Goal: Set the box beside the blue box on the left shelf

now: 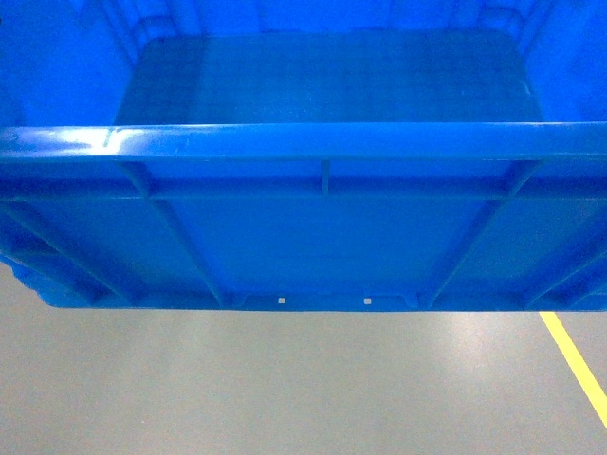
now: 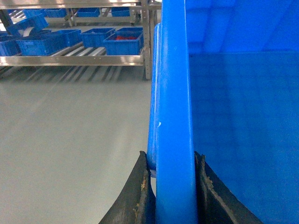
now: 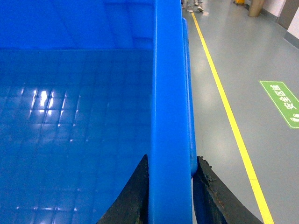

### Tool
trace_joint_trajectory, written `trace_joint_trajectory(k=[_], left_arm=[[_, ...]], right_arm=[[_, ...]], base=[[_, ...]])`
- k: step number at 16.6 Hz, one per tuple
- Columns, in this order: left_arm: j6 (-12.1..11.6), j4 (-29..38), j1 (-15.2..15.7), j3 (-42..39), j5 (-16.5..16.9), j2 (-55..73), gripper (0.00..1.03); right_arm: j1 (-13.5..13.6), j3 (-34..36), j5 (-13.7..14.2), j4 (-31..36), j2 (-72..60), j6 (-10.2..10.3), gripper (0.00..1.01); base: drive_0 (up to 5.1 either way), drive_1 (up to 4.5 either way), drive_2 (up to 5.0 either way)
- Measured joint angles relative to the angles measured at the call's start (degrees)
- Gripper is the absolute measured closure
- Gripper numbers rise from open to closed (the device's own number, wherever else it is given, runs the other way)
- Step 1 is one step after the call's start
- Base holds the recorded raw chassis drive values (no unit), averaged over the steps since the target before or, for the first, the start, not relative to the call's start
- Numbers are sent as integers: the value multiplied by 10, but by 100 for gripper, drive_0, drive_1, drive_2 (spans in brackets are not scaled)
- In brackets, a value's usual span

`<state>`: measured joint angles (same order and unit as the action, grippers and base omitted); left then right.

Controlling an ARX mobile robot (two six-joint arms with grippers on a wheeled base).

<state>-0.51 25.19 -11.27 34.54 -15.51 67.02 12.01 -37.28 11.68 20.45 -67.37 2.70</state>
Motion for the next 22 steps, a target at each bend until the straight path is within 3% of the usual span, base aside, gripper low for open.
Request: trace_joint_trajectory(k=[22], left_arm=[[0, 1, 0, 0, 0, 0, 87]], right_arm=[[0, 0, 0, 0, 0, 0, 81]], base=[[1, 422, -420]])
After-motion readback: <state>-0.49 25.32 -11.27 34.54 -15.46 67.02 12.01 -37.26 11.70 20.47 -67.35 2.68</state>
